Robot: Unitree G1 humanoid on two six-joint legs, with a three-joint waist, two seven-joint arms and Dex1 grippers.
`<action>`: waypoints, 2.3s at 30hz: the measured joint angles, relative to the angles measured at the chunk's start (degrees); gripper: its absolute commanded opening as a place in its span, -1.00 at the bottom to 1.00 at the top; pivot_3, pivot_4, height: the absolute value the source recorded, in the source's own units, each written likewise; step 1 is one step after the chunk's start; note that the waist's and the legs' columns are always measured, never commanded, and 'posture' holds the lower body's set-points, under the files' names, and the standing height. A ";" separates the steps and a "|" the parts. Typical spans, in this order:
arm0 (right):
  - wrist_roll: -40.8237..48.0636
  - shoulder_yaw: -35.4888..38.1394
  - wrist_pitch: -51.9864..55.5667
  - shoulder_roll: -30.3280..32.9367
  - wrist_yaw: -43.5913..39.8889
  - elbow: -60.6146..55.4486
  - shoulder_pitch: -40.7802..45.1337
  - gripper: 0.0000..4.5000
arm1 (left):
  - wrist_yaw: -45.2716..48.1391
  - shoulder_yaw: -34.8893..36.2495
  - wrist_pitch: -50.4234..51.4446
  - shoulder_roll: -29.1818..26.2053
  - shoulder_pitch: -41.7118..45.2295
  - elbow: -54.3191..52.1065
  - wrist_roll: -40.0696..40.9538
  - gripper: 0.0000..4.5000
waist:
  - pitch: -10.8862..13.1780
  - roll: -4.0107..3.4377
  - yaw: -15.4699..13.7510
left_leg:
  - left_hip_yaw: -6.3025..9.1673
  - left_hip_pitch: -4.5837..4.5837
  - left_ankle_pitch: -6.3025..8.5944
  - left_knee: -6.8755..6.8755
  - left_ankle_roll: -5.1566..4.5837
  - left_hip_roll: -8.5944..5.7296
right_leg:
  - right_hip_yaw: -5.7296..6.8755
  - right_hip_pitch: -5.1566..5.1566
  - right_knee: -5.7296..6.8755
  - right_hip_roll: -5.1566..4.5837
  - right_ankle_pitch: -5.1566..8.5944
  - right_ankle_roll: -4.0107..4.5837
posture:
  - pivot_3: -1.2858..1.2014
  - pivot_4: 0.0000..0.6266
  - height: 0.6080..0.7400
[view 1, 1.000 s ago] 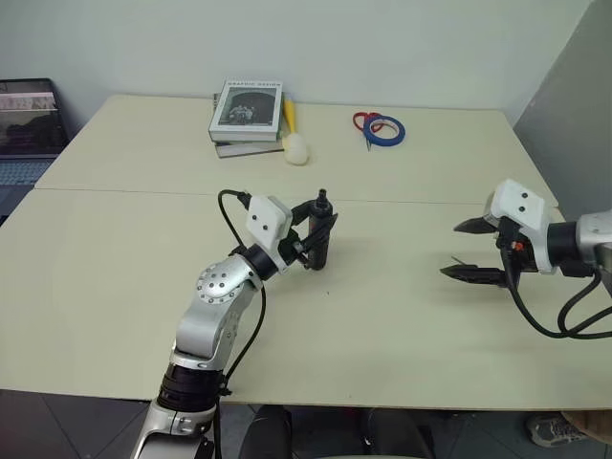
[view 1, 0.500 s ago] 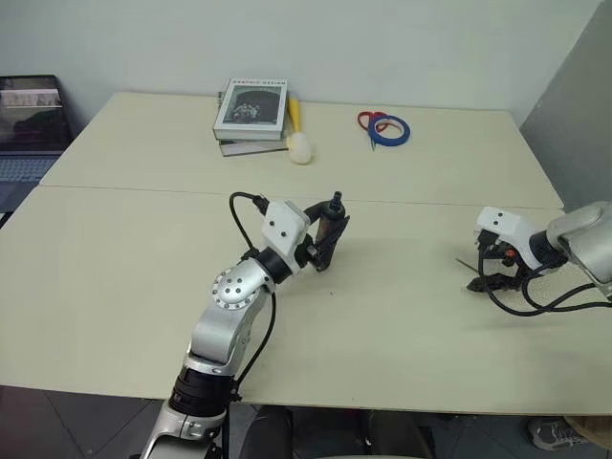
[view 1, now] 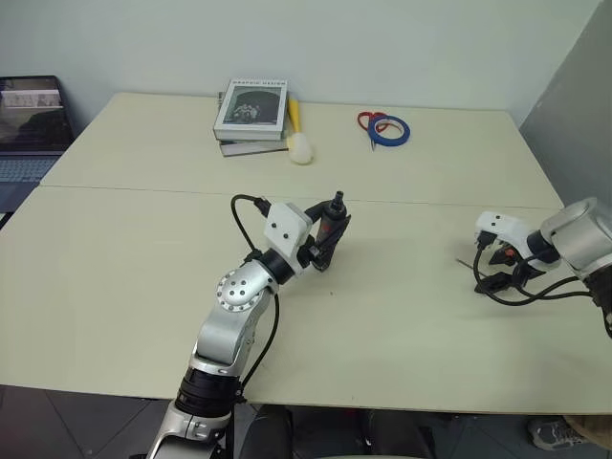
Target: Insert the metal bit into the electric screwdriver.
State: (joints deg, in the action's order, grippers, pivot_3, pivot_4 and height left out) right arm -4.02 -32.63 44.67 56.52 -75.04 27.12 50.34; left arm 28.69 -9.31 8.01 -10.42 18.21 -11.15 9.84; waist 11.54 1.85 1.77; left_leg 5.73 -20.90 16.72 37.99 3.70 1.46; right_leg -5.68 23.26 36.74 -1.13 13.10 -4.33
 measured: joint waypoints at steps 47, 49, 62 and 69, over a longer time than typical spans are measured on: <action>1.50 16.71 2.01 -4.97 0.29 -10.65 -6.41 -1.00 | 0.38 0.52 -0.78 -0.90 1.47 2.14 0.03 -0.27 | -0.03 -0.04 0.11 | 0.08 0.03 -0.03 0.03 0.05 -0.03 | 0.04 -0.05 0.06 -0.01 -0.04 -0.06 | 0.03 -0.52 1.00; 5.25 22.73 2.06 -7.25 2.89 -14.41 -6.77 -1.00 | 0.67 0.72 -0.35 -0.88 1.69 2.14 0.30 -0.27 | -0.03 -0.04 0.10 | 0.10 0.02 -0.03 0.02 0.04 -0.03 | 0.05 -0.05 0.07 0.00 -0.04 -0.06 | 0.03 -0.52 1.00; 31.25 48.44 4.29 -23.46 17.63 -38.05 -12.08 -1.00 | 3.42 1.83 6.75 1.31 10.07 2.56 7.03 -0.27 | 0.01 -0.08 -0.01 | 0.23 -0.11 -0.02 -0.03 0.04 -0.06 | 0.11 0.00 0.03 0.01 -0.03 -0.03 | 0.03 -0.52 1.00; 39.04 51.62 4.57 -27.22 24.18 -40.98 -12.09 -1.00 | 5.86 0.54 6.61 1.23 10.02 5.52 6.71 -0.27 | 0.02 -0.10 0.10 | 0.23 -0.10 -0.02 -0.05 0.03 -0.05 | 0.11 0.01 0.04 0.03 -0.01 -0.01 | 0.03 -0.52 1.00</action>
State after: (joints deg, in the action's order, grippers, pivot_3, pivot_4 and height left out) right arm 35.01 18.99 49.23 29.30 -50.87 -13.86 38.25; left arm 34.55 -8.77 14.62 -9.19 28.23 -5.63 16.55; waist 11.56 1.75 1.87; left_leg 5.96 -20.99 16.70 37.94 3.73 1.40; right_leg -5.57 23.27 36.79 -1.10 13.08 -4.34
